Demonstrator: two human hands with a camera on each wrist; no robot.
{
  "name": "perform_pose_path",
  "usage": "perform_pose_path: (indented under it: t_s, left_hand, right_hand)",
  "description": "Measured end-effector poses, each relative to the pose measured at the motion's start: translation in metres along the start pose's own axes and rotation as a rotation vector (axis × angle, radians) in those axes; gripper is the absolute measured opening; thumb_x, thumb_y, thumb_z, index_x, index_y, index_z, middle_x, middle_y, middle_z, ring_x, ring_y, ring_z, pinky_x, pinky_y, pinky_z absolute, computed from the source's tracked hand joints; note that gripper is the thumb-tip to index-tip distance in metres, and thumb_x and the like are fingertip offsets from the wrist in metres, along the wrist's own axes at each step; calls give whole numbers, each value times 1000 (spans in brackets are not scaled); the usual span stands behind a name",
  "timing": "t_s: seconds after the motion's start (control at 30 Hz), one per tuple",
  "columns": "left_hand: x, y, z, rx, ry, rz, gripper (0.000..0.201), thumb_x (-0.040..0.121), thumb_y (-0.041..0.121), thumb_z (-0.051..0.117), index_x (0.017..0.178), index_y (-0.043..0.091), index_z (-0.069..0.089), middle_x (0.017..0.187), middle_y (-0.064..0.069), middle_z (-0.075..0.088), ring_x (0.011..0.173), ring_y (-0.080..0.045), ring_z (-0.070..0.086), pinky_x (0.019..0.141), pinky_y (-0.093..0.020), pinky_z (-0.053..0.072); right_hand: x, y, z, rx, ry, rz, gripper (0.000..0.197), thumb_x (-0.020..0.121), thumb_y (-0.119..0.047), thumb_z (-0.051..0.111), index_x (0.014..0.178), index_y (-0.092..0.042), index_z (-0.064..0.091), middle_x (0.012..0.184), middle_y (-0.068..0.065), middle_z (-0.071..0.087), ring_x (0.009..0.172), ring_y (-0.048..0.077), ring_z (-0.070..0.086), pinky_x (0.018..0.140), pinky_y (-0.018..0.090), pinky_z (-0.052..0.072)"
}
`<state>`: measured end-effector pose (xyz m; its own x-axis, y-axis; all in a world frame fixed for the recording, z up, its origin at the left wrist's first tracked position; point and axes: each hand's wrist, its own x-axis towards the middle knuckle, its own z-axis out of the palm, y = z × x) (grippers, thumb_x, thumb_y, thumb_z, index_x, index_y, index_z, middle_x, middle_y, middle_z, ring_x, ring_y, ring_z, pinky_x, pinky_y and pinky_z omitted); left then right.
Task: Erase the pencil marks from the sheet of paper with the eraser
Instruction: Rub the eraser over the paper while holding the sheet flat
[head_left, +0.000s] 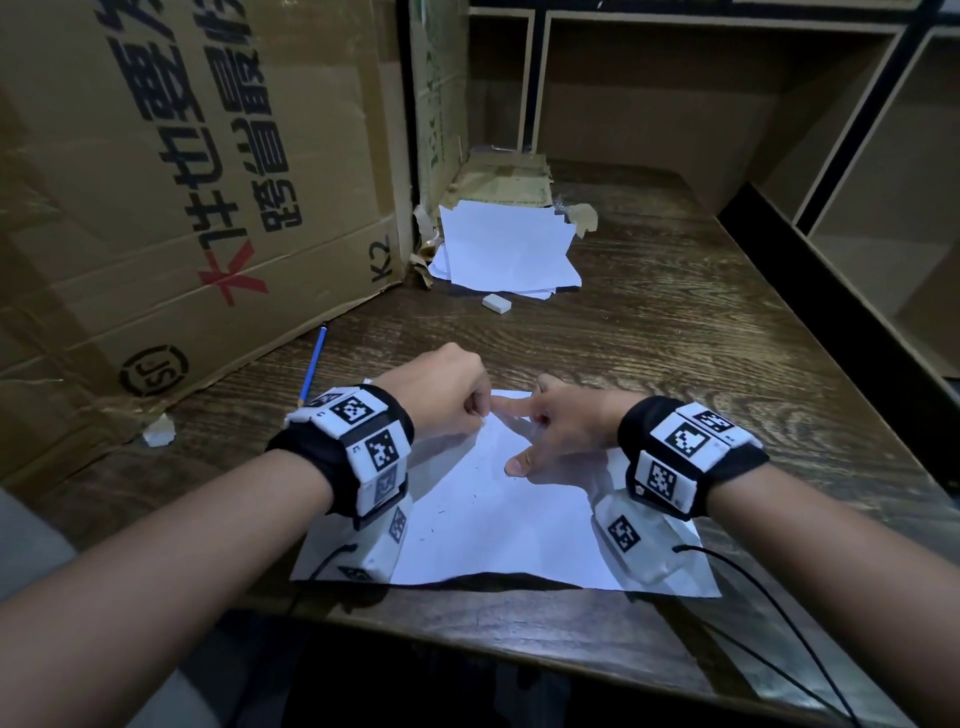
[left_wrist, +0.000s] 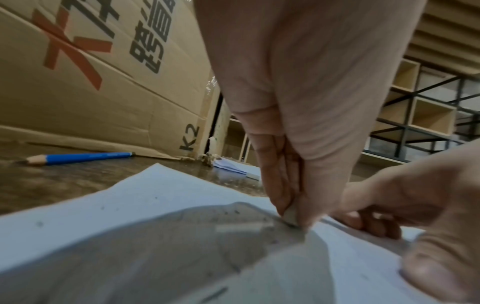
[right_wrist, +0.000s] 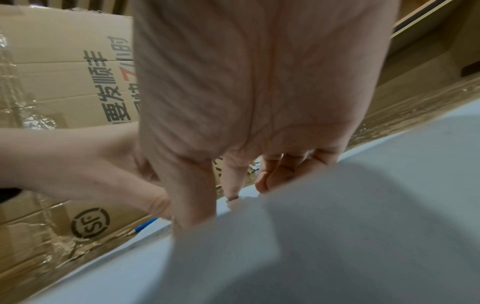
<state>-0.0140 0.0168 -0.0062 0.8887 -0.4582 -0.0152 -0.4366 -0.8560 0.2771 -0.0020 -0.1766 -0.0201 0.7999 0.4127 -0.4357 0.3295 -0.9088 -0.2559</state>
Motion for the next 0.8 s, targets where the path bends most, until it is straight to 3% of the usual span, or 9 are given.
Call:
perform_pose_path:
  t_s: [0.13, 0.3, 0.5, 0.67, 0.8]
  left_hand:
    - [-10, 3, -4, -18, -102, 62, 8, 81, 16, 74, 85, 21, 79, 73, 13, 69, 71, -2, 67, 68, -25, 57]
    - [1, 0, -6, 27, 9, -7, 11, 84, 15, 70, 89, 18, 80, 81, 7, 70, 78, -12, 68, 70, -30, 58]
    - [-3, 5, -9, 9, -146, 49, 6, 82, 19, 76, 87, 21, 80, 80, 12, 72, 75, -4, 68, 73, -31, 60]
    - [-2, 11, 2, 33, -31, 55, 12, 84, 16, 70, 89, 22, 79, 75, 13, 64, 73, -12, 66, 66, -30, 57]
    - [4, 6, 1, 65, -14, 11, 11, 87, 18, 69, 92, 20, 79, 86, 6, 70, 77, -16, 67, 69, -32, 57]
  right_hand:
    - [2, 3, 1, 31, 14, -9, 87, 75, -68, 72, 146, -66, 23, 92, -18, 28, 105, 17, 43, 98, 39, 45]
    - [1, 1, 1, 10, 5, 7, 87, 76, -69, 70, 146, -66, 19, 93, -18, 27, 109, 18, 43, 103, 42, 45]
    - [1, 2, 2, 15, 19, 4, 84, 78, -65, 70, 146, -65, 22, 106, -7, 30, 107, 17, 41, 97, 36, 43]
    - [-2, -1, 0, 15, 9, -1, 65, 78, -65, 71, 134, -59, 39, 108, -4, 33, 108, 20, 45, 100, 41, 45]
    - [0, 0, 0, 18, 4, 0, 78, 78, -66, 70, 144, -62, 28, 95, -14, 28, 103, 19, 42, 94, 39, 45]
